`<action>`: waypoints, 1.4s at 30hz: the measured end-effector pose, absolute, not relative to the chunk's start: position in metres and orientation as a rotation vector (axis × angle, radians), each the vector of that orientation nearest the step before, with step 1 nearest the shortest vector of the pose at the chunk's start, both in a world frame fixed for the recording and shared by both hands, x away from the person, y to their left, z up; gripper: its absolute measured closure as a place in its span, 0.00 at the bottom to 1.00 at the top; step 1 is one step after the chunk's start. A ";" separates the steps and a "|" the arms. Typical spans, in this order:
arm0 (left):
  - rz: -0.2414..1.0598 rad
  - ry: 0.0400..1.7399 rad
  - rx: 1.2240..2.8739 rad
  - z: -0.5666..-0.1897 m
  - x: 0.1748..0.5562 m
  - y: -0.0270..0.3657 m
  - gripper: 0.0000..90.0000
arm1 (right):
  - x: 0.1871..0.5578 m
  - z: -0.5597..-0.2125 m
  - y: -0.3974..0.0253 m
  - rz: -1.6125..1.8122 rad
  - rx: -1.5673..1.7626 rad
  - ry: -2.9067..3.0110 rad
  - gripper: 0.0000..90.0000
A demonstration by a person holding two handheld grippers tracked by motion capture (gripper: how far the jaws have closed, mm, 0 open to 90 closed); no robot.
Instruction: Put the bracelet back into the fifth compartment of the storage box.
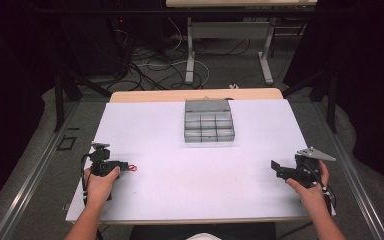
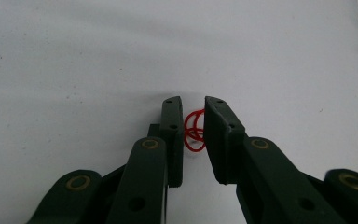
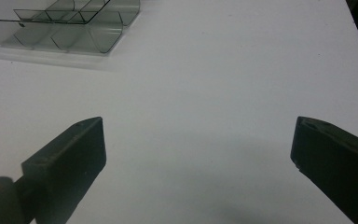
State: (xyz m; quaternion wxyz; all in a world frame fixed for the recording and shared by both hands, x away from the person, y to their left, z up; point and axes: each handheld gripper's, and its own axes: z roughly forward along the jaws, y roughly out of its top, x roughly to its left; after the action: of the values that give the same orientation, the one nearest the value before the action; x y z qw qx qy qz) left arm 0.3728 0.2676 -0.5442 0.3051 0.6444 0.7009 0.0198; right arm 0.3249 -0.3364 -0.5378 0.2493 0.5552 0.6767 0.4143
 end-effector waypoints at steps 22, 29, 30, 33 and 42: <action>0.065 1.866 1.697 -0.547 0.373 0.267 0.98 | 0.327 -0.541 -0.337 1.117 1.521 1.841 0.05; 0.066 1.864 1.700 -0.547 0.373 0.267 0.99 | 0.327 -0.542 -0.337 1.119 1.521 1.845 0.05; 0.066 1.863 1.700 -0.547 0.373 0.267 0.99 | 0.327 -0.542 -0.337 1.119 1.519 1.845 0.05; 0.069 1.853 1.701 -0.547 0.373 0.267 1.00 | 0.327 -0.541 -0.337 1.120 1.530 1.850 0.05; 0.075 1.827 1.699 -0.545 0.372 0.267 1.00 | 0.326 -0.541 -0.338 1.118 1.520 1.855 0.05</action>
State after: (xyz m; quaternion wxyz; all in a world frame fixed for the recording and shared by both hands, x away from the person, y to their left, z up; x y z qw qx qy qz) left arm 0.3722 0.2670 -0.5448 0.3173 0.6456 0.6940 0.0285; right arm 0.3264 -0.3384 -0.5413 0.2452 0.5569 0.6798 0.4095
